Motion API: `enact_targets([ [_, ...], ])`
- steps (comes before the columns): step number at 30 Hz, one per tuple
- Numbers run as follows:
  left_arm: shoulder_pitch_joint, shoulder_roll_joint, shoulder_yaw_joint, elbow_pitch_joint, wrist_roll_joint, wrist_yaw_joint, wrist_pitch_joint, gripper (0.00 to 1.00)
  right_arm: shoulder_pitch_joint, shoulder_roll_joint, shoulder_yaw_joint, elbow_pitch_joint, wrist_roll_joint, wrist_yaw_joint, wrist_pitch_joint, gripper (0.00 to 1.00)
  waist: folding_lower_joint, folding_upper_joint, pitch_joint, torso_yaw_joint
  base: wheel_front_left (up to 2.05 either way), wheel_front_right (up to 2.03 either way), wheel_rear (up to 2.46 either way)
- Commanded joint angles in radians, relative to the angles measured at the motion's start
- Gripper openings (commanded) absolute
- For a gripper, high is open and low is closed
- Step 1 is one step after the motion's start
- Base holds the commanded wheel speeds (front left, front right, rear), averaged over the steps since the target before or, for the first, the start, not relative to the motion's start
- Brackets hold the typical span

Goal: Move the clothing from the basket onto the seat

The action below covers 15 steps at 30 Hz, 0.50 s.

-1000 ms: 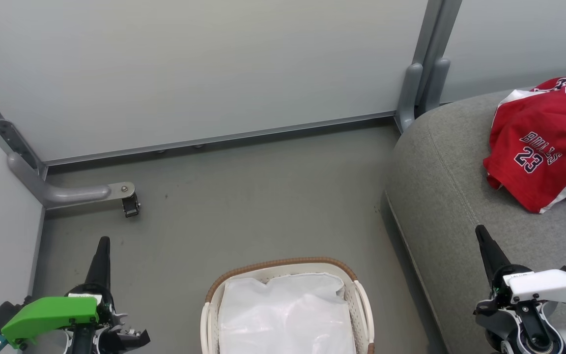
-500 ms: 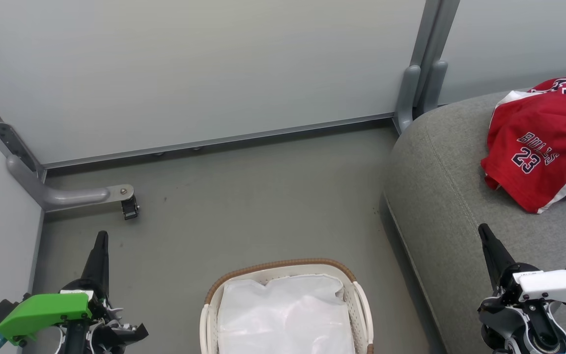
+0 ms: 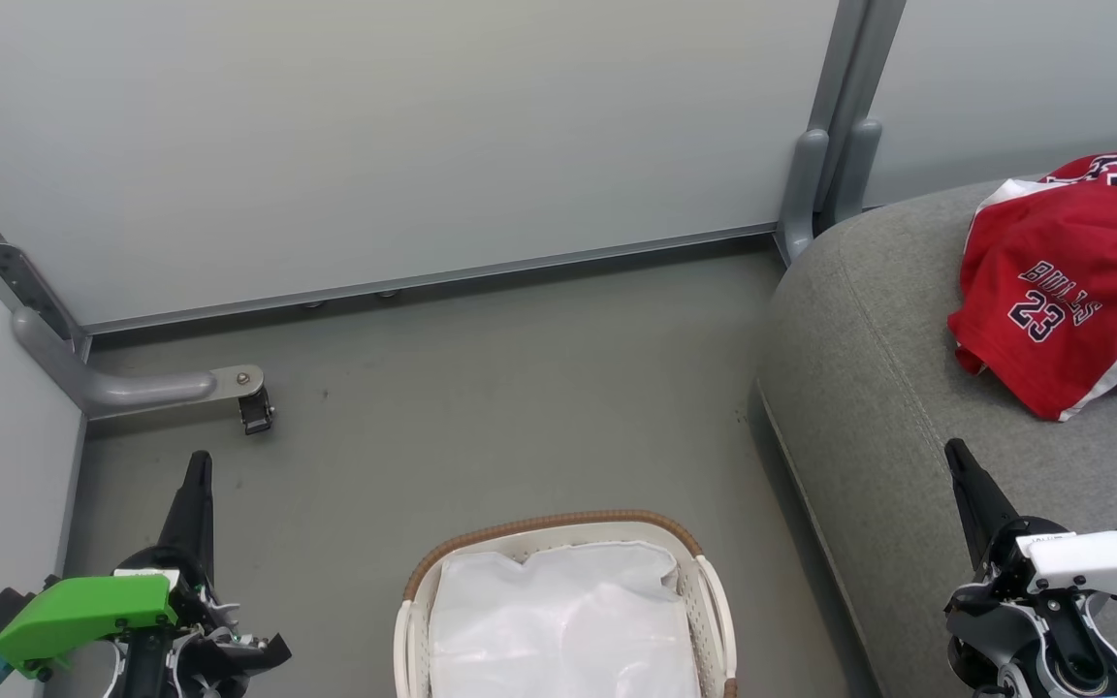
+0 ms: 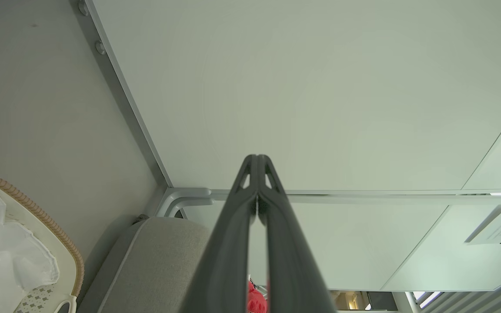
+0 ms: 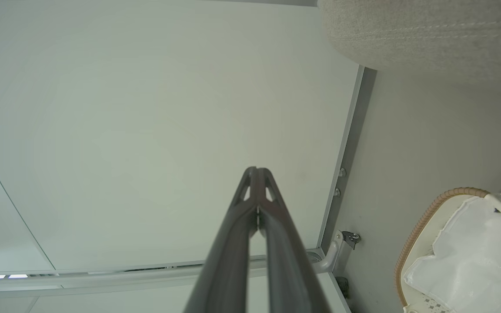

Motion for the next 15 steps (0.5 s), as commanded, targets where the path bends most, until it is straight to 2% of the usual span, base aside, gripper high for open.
enact_targets([
  [1, -0.01, 0.004, 0.004, -0.002, 0.0, -0.004, 0.0, 0.0, -0.007, 0.0, -0.004, -0.002, 0.003, 0.0, 0.003, 0.0, 0.0, 0.0, 0.0, 0.0, 0.0, 0.0, 0.0],
  [15, -0.011, 0.003, 0.005, -0.002, 0.001, -0.004, 0.001, 0.0, -0.008, 0.002, -0.008, -0.001, -0.002, 0.0, 0.007, 0.0, 0.0, 0.0, 0.0, 0.0, 0.0, 0.0, 0.0],
])
